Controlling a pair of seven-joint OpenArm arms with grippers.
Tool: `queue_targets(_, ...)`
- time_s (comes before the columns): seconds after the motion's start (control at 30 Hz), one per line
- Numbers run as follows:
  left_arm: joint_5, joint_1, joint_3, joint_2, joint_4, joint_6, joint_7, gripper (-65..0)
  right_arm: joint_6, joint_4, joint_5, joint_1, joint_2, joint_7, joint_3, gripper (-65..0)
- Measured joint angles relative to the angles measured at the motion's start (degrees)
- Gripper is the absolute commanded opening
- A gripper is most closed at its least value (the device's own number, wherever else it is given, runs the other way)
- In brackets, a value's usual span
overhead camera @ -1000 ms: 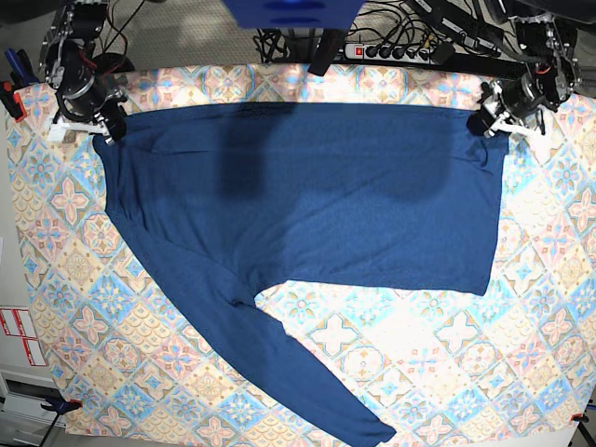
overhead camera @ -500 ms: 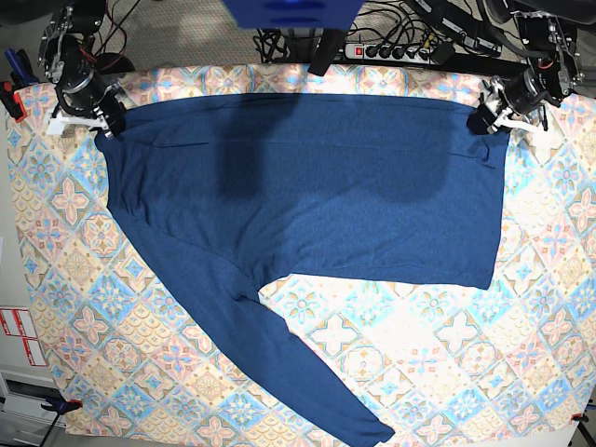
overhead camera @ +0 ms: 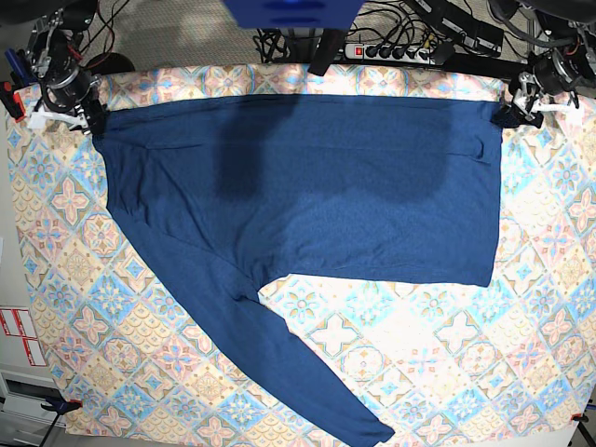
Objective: Fold the T-shirt properly
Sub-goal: 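Release the edge and move both grippers to the shirt's opposite long edge, then grasp the opposite long edge of the shirt with both grippers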
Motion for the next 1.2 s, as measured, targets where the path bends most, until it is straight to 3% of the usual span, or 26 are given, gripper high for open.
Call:
queue_targets(0.27,0.8,-0.9,0.0,-0.3,7.6,0.1,0.4,-11.6,0.0,0.0,0.0,0.2,0.0,0.0,2.0,-43.5)
queue_targets(0.5,1.2,-9.4,-0.1,-0.6,8.3,0.1,0.5,-11.6,-0.2,0.0,0.0,0.3,0.0,0.2,2.0,-43.6)
queue_targets(0.77,11.8,-23.6,5.4,-0.3,8.0,0.5,0.5,-11.6,0.0,0.2,-0.1,7.0,0.3,0.1,1.9,-43.6)
queue_targets(0.87,16.8,-28.0,7.2,0.4,8.0,0.5,-2.3,-11.7,-0.4,0.3,-0.9,8.6,0.6,-0.8,1.7,-43.6)
queue_targets(0.97,23.2,-31.1,11.1,0.8,7.0,0.5,-4.5,-14.4,-0.5,0.2,-4.0,11.4,1.2,-5.3,1.8,-43.6)
queue_targets(1.2,27.5,-39.1,14.5,1.2,-10.3,0.7,-13.6,-26.9,0.0,0.3,-6.4,17.0,1.3,-9.9,0.7,-43.6)
